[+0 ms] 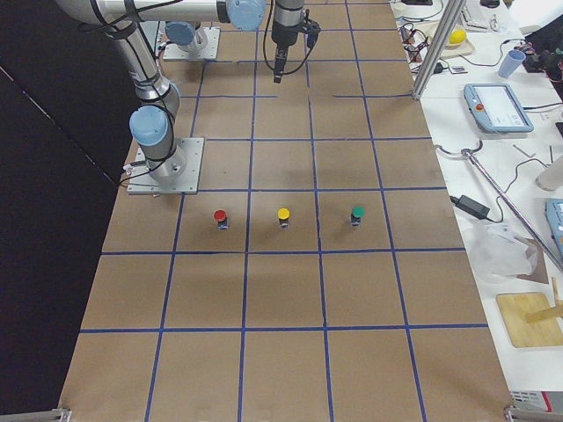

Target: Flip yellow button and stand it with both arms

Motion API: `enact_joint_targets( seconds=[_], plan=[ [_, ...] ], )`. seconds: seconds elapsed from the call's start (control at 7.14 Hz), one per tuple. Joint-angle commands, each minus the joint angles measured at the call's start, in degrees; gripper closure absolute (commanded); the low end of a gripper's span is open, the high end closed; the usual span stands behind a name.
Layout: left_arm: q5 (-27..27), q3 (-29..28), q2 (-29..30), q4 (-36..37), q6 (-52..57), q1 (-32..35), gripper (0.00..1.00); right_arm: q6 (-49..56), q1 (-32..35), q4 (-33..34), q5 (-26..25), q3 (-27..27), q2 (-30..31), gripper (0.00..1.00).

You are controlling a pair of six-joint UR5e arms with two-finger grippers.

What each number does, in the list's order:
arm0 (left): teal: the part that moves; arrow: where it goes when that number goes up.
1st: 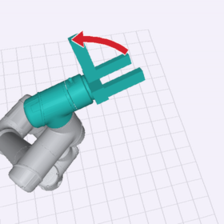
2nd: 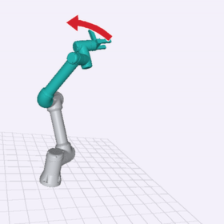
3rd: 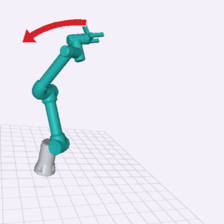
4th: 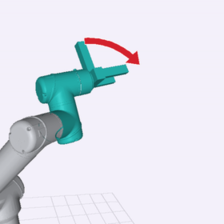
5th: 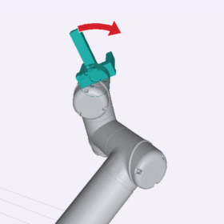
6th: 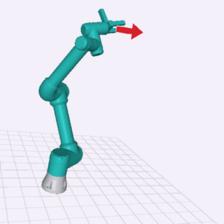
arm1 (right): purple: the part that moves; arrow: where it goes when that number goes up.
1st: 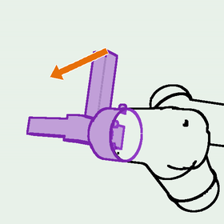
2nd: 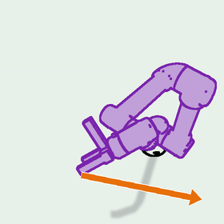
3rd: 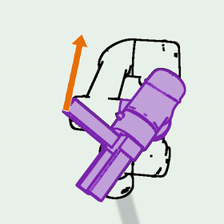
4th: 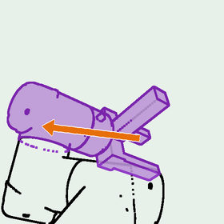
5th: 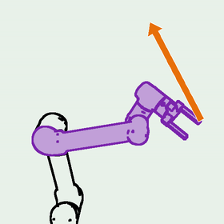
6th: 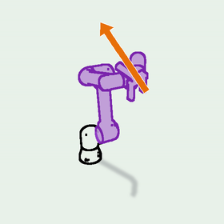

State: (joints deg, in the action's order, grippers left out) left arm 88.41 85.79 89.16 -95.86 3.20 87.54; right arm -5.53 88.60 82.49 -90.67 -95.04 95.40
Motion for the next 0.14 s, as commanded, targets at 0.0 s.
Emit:
enact_joint_targets(
  seconds=[0.0],
  plan=[
    [-0.2, 0.3, 0.0, 0.4, 0.1, 0.0, 0.00, 0.1, 0.0, 0.0, 0.1, 0.3, 0.1, 0.00]
  ],
)
